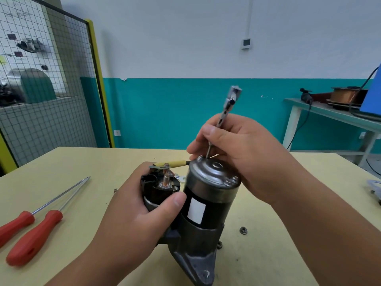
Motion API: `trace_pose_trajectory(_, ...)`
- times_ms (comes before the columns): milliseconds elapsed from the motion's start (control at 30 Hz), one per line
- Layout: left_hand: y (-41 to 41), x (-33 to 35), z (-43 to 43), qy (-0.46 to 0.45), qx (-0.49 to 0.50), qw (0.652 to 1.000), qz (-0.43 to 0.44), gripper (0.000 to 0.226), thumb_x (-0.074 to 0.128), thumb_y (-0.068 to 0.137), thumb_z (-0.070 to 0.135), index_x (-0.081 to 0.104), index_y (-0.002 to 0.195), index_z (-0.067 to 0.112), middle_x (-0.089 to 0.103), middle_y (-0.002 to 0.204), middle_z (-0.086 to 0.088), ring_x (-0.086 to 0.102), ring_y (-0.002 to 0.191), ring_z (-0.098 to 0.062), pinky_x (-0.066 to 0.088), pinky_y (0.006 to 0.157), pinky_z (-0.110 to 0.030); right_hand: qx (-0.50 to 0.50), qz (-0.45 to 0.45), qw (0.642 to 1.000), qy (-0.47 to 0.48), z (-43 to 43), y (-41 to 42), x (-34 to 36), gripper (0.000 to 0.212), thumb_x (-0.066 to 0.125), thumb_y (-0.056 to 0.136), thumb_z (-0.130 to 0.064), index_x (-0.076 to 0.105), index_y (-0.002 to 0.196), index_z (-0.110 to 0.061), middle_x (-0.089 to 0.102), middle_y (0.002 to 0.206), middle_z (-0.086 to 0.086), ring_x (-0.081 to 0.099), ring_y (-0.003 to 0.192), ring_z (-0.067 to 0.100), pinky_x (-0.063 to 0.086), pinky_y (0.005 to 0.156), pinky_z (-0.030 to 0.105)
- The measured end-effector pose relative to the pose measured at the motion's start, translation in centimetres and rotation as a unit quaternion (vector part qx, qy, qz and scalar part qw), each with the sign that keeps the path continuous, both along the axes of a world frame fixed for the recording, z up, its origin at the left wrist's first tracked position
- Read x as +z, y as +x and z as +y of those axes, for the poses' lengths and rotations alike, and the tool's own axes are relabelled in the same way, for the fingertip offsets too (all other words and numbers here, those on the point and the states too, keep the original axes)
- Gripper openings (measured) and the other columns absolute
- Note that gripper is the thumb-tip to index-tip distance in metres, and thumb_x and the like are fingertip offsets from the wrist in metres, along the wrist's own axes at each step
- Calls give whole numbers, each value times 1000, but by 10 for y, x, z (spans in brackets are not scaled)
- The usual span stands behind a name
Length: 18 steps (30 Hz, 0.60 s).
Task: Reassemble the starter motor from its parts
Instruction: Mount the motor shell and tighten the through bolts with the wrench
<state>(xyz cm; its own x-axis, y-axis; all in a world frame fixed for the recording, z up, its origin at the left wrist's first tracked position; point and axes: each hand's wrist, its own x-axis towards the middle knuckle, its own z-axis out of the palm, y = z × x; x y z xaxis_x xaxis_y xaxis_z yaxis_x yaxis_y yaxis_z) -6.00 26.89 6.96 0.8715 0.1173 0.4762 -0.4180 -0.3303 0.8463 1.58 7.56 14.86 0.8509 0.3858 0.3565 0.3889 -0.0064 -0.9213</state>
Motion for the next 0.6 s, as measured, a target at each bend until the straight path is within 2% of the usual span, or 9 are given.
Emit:
trace_pose_trajectory(67,0,1,1,19,17,1000,-2,36,63,64,67,66,97,51,75,87,19,72,85,0,54,59,-14,-9,8,1000,10,4,-1,-2,19,56,104,-31,65,91,-20,80,91,9,76,91,30,56,98,56)
trace_pose_trajectory(167,0,2,1,25,26,999,-7,40,61,65,68,65,101,51,76,91,19,72,87,-1,49,67,-26,-7,42,999,15,7,-2,-2,25,47,102,-39,59,92,-19,80,91,11,75,92,34,50,103,65)
trace_pose_trajectory(267,-1,2,0,27,29,999,-7,41,61,65,69,64,102,53,76,93,21,72,90,0,49,71,-30,-5,49,999,-6,8,-3,1,27,41,90,-41,56,93,-18,80,90,11,74,89,31,48,102,66)
trace_pose_trajectory(333,-1,2,0,31,30,999,-9,42,61,65,69,64,103,52,75,92,21,71,89,-1,48,69,-30,-12,24,999,-30,6,-4,1,29,43,99,-41,59,95,-18,81,89,7,76,92,30,50,102,65)
trace_pose_trajectory(400,-1,2,-1,34,28,999,-11,42,61,65,69,64,102,50,75,89,19,71,83,-2,49,64,-26,-22,6,999,-46,5,-4,1,34,45,110,-40,64,95,-17,81,88,4,77,89,24,54,99,58)
trace_pose_trajectory(433,-2,2,-1,34,26,999,-11,41,62,65,69,65,101,49,74,86,19,71,79,-2,50,59,-21,-28,1,999,-47,5,-5,1,36,46,110,-39,66,93,-16,81,87,3,77,87,21,56,96,53)
trace_pose_trajectory(500,-2,2,-2,22,18,1000,-7,39,64,64,68,66,97,48,74,82,17,71,73,-2,54,52,-19,-39,-1,999,-36,7,-5,-1,36,50,109,-39,67,89,-15,81,86,4,77,82,18,58,91,47)
trace_pose_trajectory(600,-2,1,-1,20,15,1000,-7,41,64,64,67,67,100,48,75,84,17,72,77,-3,55,54,-20,-44,11,999,-30,10,-5,-3,34,49,108,-41,63,88,-18,81,86,3,75,81,21,55,95,53)
